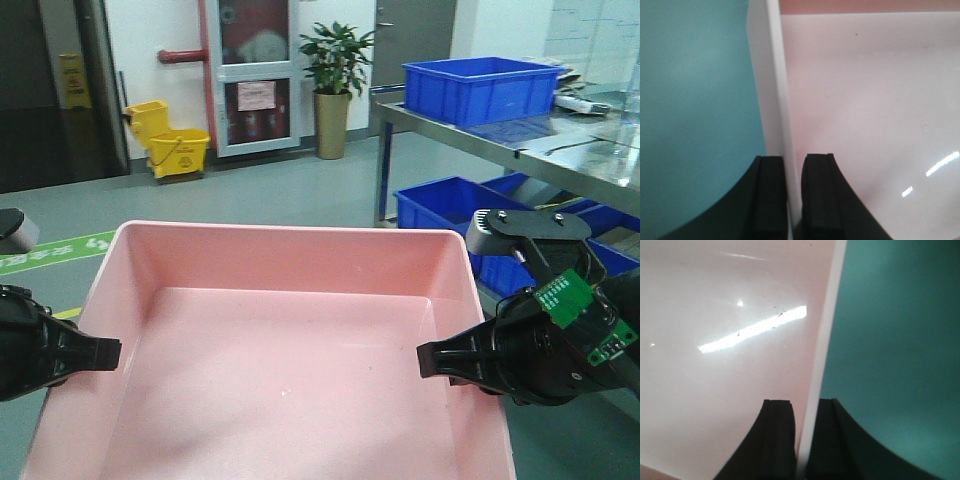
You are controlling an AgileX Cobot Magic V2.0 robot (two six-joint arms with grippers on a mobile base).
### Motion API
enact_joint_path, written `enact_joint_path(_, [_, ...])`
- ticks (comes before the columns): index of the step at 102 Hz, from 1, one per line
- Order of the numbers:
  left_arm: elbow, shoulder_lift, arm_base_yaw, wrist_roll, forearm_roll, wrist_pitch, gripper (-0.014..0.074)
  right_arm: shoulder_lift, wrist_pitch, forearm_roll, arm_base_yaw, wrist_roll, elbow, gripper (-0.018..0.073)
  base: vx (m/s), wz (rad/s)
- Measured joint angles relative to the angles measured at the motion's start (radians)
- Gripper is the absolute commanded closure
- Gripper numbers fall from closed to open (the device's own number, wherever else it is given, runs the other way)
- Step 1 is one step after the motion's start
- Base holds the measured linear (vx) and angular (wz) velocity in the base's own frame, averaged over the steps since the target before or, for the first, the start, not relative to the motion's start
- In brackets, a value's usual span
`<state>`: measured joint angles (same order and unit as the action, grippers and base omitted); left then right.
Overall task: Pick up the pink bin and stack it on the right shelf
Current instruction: 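Hold the pink bin with both grippers while the base turns away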
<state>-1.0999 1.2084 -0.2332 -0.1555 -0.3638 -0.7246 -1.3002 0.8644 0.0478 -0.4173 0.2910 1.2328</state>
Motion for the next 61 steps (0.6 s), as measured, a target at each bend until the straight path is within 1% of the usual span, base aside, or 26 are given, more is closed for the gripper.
enact_joint_path(27, [0.000,0.000,0.000,0.000,0.000,0.000,0.0598,0.000,0.003,0.000,0.000,0.000,0.000,0.0568,0.34,-0.16])
enact_joint_path(61, [0.000,0.000,0.000,0.000,0.000,-0.001,0.0598,0.000,0.003,0.000,0.000,0.000,0.000,0.0568,0.44,0.09])
